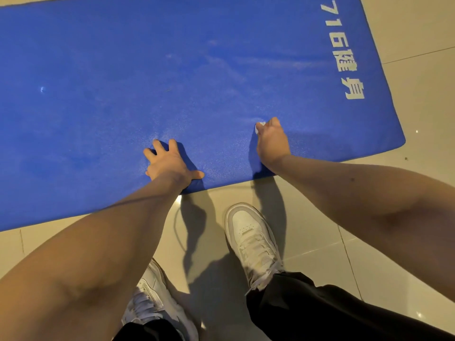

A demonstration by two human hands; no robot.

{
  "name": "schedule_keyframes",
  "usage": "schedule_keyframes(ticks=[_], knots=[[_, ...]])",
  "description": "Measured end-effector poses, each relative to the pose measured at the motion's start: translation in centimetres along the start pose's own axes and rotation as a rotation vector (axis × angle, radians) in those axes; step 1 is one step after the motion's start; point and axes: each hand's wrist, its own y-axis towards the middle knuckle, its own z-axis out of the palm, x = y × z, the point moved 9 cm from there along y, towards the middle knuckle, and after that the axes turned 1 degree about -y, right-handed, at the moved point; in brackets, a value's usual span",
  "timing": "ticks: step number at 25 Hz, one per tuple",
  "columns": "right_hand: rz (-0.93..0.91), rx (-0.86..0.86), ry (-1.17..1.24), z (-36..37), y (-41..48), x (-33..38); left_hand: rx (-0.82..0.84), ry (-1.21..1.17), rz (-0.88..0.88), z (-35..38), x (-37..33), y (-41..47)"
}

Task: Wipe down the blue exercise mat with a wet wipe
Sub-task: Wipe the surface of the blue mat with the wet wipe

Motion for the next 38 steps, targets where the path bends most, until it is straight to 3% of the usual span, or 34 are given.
schedule_keyframes(ticks=[3, 7, 9, 11, 14, 17, 19, 20, 22, 26, 29, 34, 38], knots=[[0.064, 0.014, 0.039, 1.0, -0.4, 2.5, 0.043, -0.080, -0.005, 0.0, 0.1, 0.3], [-0.196, 0.201, 0.161, 5.1, -2.1, 11.3, -0.095, -0.142, -0.019, -2.7, -0.4, 2.1], [-0.231, 0.138, 0.156, 5.4, -1.9, 11.7, -0.137, -0.121, 0.000, -3.6, -0.6, 3.4], [-0.261, 0.114, 0.116, 4.6, -1.2, 10.3, -0.072, -0.128, 0.006, -3.3, -0.8, 4.6], [-0.170, 0.139, 0.015, 2.3, 0.7, 5.3, -0.017, -0.126, -0.010, -3.2, -0.8, 5.3], [0.040, 0.049, 0.003, 0.2, 2.5, 0.6, -0.021, -0.099, -0.017, -3.5, -0.8, 5.4], [0.183, 0.067, 0.124, 0.0, 1.8, 1.2, -0.014, -0.098, -0.023, -3.6, -1.0, 5.4], [0.165, 0.128, 0.103, 0.8, 1.3, 2.3, -0.012, -0.095, -0.027, -3.7, -1.1, 5.4], [0.144, 0.049, 0.179, 0.7, 1.0, 5.4, -0.014, -0.081, -0.035, -3.9, -1.2, 5.5], [-0.134, 0.189, 0.314, 4.0, 1.0, 11.9, -0.030, -0.071, -0.023, -4.1, -0.9, 5.5], [-0.196, 0.145, 0.222, 3.7, 1.7, 10.8, -0.034, -0.066, 0.001, -4.1, -0.8, 5.4], [0.007, 0.013, 0.009, 0.3, 6.1, 2.1, -0.033, -0.073, 0.008, -4.0, -0.7, 5.4], [0.092, -0.019, 0.081, 0.5, 5.5, 4.1, -0.030, -0.069, 0.007, -4.0, -0.7, 5.4]])
